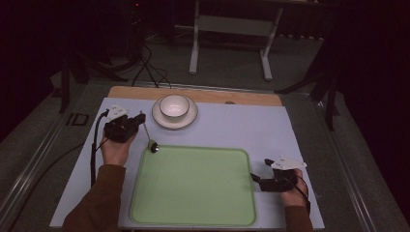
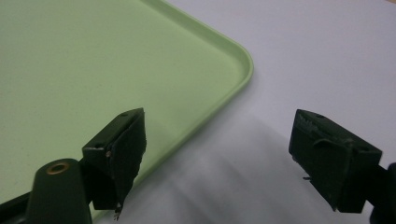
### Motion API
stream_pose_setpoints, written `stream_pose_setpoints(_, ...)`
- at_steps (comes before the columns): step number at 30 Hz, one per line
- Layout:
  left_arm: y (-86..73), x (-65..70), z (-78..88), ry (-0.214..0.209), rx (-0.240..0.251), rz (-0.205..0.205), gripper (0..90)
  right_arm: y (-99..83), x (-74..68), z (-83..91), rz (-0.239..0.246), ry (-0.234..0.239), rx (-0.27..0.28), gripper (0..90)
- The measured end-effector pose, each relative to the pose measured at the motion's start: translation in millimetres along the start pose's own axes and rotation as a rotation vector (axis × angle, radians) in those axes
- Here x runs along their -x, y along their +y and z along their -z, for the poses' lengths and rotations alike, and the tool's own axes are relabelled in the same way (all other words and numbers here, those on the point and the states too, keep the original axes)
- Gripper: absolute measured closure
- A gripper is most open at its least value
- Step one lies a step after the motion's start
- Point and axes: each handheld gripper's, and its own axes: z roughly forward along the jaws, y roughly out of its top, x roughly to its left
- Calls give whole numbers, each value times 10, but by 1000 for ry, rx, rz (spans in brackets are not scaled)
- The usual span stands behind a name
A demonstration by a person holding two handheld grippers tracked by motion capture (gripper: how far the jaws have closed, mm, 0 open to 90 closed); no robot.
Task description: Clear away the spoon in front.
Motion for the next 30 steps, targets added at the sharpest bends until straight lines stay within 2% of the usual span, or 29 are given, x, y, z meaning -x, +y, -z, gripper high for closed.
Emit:
stream_pose_setpoints(13, -2, -90, -170, -12, 2, 61, 886, -1, 3, 2, 0, -1, 0, 185)
stream_pose_setpoints(17, 5, -89, -140, -36, 5, 72, 891, -1, 5, 3, -1, -2, 0, 185)
stream_pose_setpoints(25, 20, -74, -51, -44, -11, 63, 894, -1, 1, -3, 0, 1, -3, 184)
stream_pose_setpoints(30, 6, -68, 2, -63, -18, 63, 894, -2, 3, -5, 0, 2, -2, 184)
